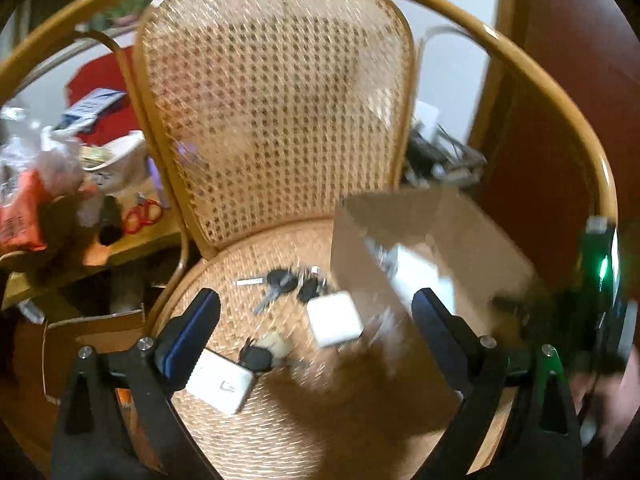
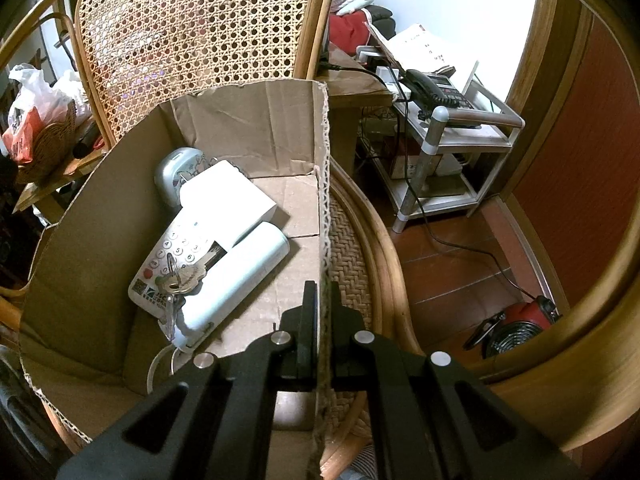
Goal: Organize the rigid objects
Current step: 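Grasp the black-fob car key with the left tool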
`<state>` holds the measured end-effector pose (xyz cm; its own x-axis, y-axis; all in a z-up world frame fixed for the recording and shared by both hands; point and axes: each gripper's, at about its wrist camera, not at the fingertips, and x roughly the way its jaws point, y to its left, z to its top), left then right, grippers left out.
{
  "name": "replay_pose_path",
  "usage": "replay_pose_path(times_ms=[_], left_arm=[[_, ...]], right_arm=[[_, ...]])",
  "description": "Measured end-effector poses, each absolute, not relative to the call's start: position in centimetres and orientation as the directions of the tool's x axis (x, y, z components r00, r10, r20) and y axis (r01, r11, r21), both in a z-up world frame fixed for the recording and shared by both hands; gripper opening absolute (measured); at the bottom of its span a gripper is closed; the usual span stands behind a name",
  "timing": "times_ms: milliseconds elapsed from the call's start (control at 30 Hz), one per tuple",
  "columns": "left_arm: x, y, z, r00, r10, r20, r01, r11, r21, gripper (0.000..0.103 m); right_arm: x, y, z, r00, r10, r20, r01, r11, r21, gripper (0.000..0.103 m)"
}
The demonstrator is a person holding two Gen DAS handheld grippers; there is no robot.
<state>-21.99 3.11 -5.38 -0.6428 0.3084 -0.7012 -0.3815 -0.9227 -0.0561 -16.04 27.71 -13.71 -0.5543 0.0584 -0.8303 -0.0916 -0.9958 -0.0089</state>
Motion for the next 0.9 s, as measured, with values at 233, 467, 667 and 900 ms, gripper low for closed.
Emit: replay_pose_path(times_ms=[233,467,667,900], left_arm=[[-23.7,2.0,-10.3,-0.533,0.304,-0.79,-0.496,-0.868,0.001,0.092],[-25.2,2.4,-15.2,-0.464,0.258,-0.848,-0.489,-0.873,0.001,0.085],[-26.4,2.4,-17.0,-0.434,0.238,-0.869,-0.474,-0.88,-0.004,0.083],[-25.5,2.1,-17.0,-0.42,0.282,-0.863,-0.468,-0.882,-0.06,0.065]], right_arm=[[-16.0,27.7,-13.7,-0.553,0.059,-0.831,-0.091,-0.996,-0.01,0.005],[-16.0,27.6,-13.6,-0.553,0.059,-0.831,-0.089,-0.996,-0.012,0.005],[-16.1,27.6,-13.7,-0.548,0.06,-0.835,-0.084,-0.996,-0.017,0.006],[-16.2,27.7,-13.8,-0.547,0.06,-0.835,-0.083,-0.996,-0.017,0.006]])
